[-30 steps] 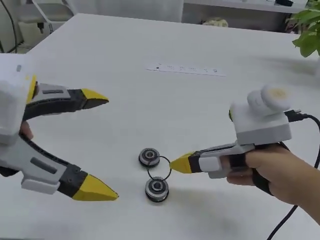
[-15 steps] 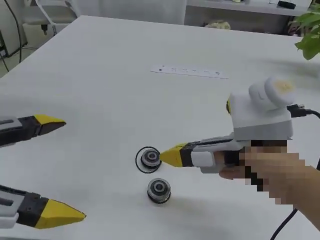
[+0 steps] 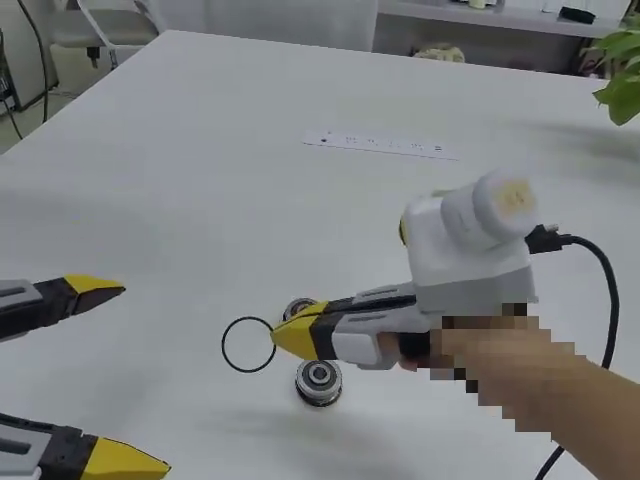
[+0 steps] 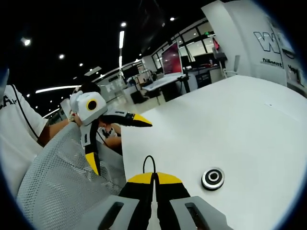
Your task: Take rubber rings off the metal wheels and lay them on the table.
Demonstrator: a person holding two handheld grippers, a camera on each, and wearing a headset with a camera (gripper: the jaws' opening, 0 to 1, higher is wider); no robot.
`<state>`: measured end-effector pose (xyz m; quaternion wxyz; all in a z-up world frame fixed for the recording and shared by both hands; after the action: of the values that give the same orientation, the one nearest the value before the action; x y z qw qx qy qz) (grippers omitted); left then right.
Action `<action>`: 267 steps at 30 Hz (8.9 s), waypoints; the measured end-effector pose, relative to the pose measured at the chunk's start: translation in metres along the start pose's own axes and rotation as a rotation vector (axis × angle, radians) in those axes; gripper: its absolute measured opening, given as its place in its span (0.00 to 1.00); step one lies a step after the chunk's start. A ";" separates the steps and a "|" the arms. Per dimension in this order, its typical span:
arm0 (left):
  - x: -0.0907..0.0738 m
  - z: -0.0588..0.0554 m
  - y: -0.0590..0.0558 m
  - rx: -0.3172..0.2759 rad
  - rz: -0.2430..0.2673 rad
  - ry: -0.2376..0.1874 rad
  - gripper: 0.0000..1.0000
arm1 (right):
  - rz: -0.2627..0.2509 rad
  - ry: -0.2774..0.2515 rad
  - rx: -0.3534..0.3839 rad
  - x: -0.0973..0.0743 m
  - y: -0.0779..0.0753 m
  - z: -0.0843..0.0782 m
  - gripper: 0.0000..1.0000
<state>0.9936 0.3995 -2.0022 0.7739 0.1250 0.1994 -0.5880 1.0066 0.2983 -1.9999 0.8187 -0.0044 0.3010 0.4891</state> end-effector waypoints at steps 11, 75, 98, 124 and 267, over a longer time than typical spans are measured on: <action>0.001 0.003 -0.003 -0.008 -0.004 -0.013 0.99 | -0.074 0.083 -0.124 0.023 -0.003 -0.025 0.00; -0.005 0.051 -0.003 0.116 -0.024 -0.028 0.99 | -0.130 0.026 -0.255 -0.033 -0.048 -0.012 0.18; 0.051 0.109 -0.008 0.222 -0.240 -0.127 0.79 | -0.083 0.229 -0.232 -0.035 -0.057 -0.069 0.21; 0.131 0.041 -0.021 0.200 -0.316 0.021 0.32 | -0.041 0.258 -0.232 -0.025 -0.050 -0.077 0.18; -0.006 0.038 0.012 0.179 -0.073 0.028 0.90 | 0.015 0.062 0.181 -0.023 -0.025 -0.014 0.00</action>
<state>1.0096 0.3921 -1.9663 0.7349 0.1944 0.1612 -0.6294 1.0117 0.2621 -2.0072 0.8024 0.0567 0.3689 0.4657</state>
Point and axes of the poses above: the centre of the closed fingertips' face, and the gripper's own axes: x roughly forward along the fingers, y roughly to its left, z roughly out of its top, the point moved 2 cm from there along -x, roughly backward along the fingers, and after that the axes turned 6 degrees about -z, right-handed, at the moved point
